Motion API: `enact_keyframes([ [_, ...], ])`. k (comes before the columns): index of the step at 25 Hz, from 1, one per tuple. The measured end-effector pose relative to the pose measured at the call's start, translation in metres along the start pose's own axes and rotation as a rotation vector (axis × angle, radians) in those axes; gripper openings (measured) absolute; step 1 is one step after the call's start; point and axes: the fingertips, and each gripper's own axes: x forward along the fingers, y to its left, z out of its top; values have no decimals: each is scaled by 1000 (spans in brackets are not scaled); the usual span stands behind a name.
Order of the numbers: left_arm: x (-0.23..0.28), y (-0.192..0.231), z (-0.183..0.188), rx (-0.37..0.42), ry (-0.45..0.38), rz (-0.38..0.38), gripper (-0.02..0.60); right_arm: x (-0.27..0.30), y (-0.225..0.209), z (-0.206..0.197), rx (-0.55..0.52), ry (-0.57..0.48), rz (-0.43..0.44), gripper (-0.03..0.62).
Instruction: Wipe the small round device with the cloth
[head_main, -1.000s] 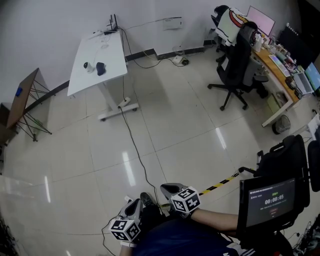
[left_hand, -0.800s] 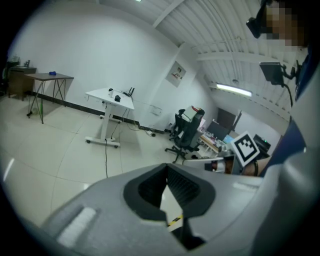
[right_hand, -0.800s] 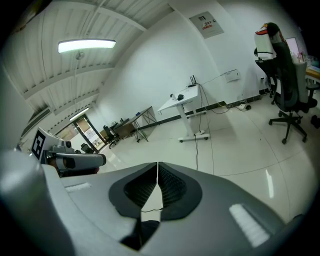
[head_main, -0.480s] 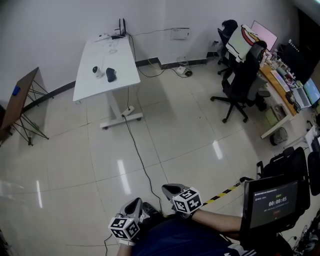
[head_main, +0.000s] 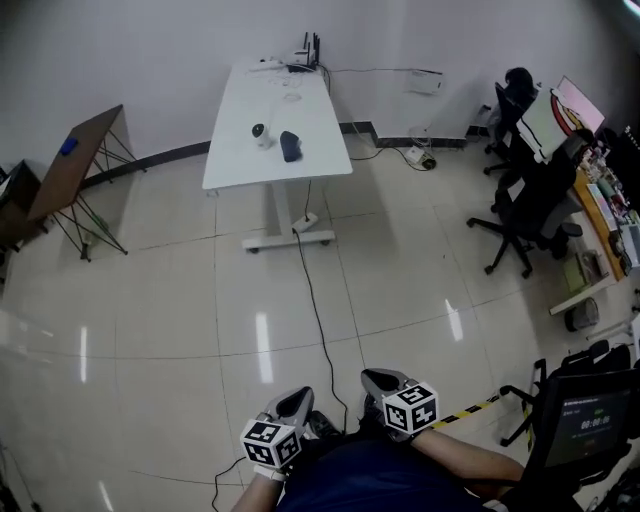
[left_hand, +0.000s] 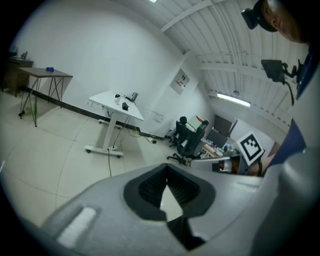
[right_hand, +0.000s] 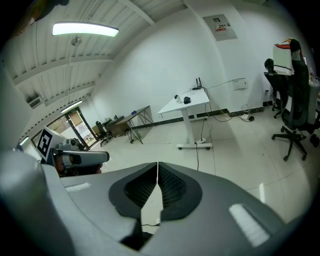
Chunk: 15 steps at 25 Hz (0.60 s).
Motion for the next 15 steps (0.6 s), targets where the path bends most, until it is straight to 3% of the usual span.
enact_keyframes([
  [6, 26, 12, 21, -13, 15, 11, 3, 24, -16, 20, 22, 20, 24, 15],
  [15, 86, 42, 83, 3, 19, 120, 3, 83, -66, 94, 35, -5, 127, 15],
])
